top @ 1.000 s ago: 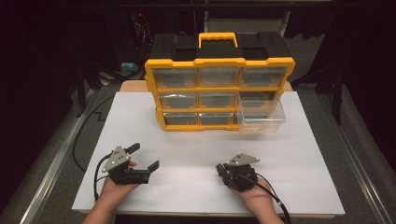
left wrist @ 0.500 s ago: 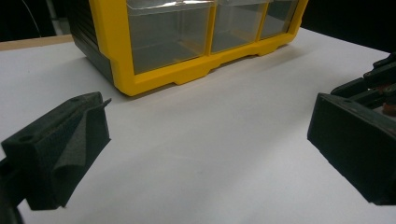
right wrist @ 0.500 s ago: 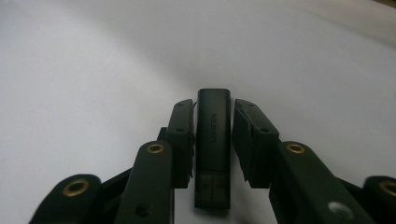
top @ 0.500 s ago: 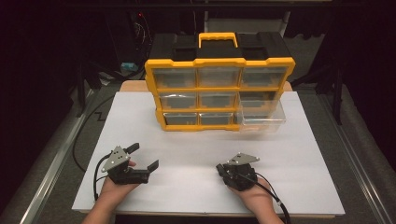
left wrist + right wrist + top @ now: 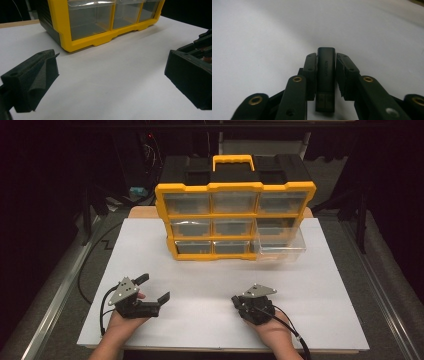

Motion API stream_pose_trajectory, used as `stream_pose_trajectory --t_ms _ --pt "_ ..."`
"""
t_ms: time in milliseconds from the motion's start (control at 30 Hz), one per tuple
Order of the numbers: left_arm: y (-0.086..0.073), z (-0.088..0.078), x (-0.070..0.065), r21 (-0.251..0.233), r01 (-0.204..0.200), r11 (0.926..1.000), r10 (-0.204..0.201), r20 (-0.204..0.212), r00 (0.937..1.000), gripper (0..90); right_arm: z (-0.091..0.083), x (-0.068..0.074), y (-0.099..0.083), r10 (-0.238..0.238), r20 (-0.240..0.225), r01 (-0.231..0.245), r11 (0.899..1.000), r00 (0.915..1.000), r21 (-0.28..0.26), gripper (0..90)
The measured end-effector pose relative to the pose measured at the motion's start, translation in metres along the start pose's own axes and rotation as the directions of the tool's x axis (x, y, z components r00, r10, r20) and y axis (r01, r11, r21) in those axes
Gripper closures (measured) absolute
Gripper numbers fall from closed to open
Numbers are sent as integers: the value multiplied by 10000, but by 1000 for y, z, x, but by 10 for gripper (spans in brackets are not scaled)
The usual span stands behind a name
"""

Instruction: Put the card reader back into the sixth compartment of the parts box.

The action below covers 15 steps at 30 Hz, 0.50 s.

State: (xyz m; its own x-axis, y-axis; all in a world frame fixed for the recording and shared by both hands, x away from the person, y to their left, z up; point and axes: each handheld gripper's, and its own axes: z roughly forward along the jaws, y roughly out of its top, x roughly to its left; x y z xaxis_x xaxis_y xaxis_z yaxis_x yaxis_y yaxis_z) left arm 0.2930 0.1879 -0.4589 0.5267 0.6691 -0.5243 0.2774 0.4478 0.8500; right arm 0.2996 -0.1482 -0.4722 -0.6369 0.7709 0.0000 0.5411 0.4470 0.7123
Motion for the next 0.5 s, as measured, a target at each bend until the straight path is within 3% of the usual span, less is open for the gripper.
stream_pose_trajectory --t_ms 500 --pt "0 0 0 49 30 10000 -30 23 10000 2 0 -2 1 -8 -101 8 10000 9999 7 744"
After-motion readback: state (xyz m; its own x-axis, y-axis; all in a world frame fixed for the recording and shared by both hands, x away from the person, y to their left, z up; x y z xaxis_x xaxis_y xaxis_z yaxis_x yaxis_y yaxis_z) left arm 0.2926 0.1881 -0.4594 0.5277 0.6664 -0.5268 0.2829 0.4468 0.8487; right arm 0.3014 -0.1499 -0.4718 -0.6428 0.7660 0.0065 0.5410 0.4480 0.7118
